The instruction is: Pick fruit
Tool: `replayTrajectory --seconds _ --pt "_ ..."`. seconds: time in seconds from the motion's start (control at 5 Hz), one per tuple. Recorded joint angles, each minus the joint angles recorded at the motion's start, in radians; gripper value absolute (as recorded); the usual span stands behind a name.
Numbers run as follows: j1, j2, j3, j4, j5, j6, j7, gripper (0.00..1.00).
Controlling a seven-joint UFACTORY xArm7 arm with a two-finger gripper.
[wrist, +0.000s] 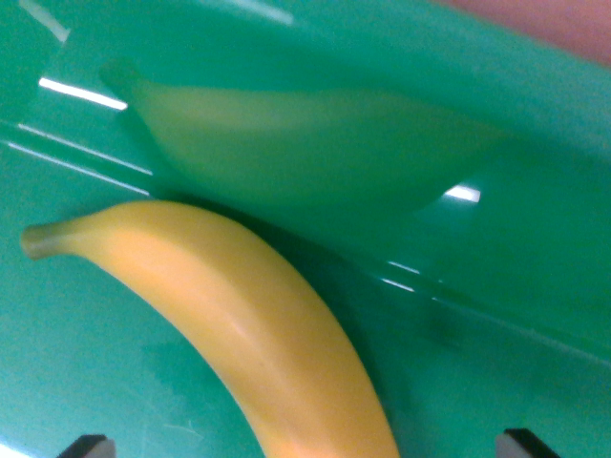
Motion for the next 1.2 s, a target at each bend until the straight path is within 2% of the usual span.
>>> replayTrajectory --seconds 0.2,0.4,0.6,0.8,1.0,1.2 --pt "0.0 0.0 0.0 0.0 0.0 0.0 0.0 0.0" --pt "0.0004 0.009 -0.001 -0.018 -0.0014 -0.028 -0.011 0.0" --pt "0.0004 0.009 -0.001 -0.018 -0.0014 -0.028 -0.011 0.0" --pt "0.0008 0.017 -0.001 -0.034 -0.0025 -0.052 -0.021 0.0" --pt "0.0008 0.017 -0.001 -0.034 -0.0025 -0.052 -0.021 0.0" --pt "0.0011 0.023 -0.002 -0.047 -0.0035 -0.071 -0.029 0.0"
